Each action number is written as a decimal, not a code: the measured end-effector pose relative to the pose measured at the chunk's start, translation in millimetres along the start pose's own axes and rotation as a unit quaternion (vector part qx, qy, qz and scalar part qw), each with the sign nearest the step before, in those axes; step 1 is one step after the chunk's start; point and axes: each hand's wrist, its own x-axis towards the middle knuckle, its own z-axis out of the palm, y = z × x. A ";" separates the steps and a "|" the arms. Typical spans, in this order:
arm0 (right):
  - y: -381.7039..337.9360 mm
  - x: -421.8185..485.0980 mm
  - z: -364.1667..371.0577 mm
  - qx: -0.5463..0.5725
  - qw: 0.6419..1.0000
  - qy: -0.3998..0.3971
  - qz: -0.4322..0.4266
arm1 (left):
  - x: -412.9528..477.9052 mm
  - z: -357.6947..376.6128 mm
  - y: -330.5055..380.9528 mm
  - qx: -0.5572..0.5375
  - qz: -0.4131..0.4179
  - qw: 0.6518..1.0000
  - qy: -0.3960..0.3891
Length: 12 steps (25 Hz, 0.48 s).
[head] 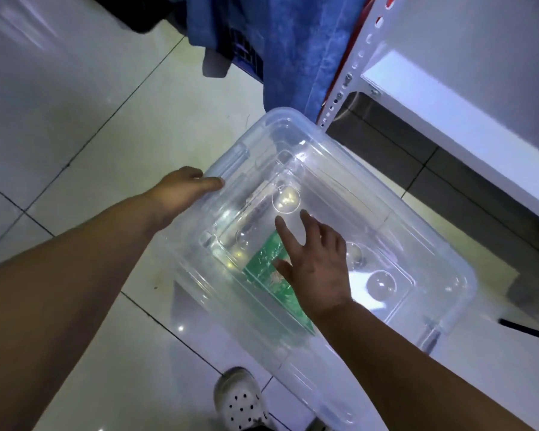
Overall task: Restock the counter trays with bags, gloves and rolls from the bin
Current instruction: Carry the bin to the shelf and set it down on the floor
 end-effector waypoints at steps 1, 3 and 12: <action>0.4 1.3 0.9 -0.006 1.000 0.003 0.000 | 0.9 -5.9 1.4 -0.021 -0.014 0.999 -0.032; 1.0 4.5 1.7 -0.013 1.000 0.005 0.004 | 2.2 -10.8 1.5 -0.008 0.010 1.000 -0.024; -1.7 6.6 0.2 -0.017 1.000 0.003 0.007 | -14.7 12.0 -1.6 0.246 0.254 0.907 0.230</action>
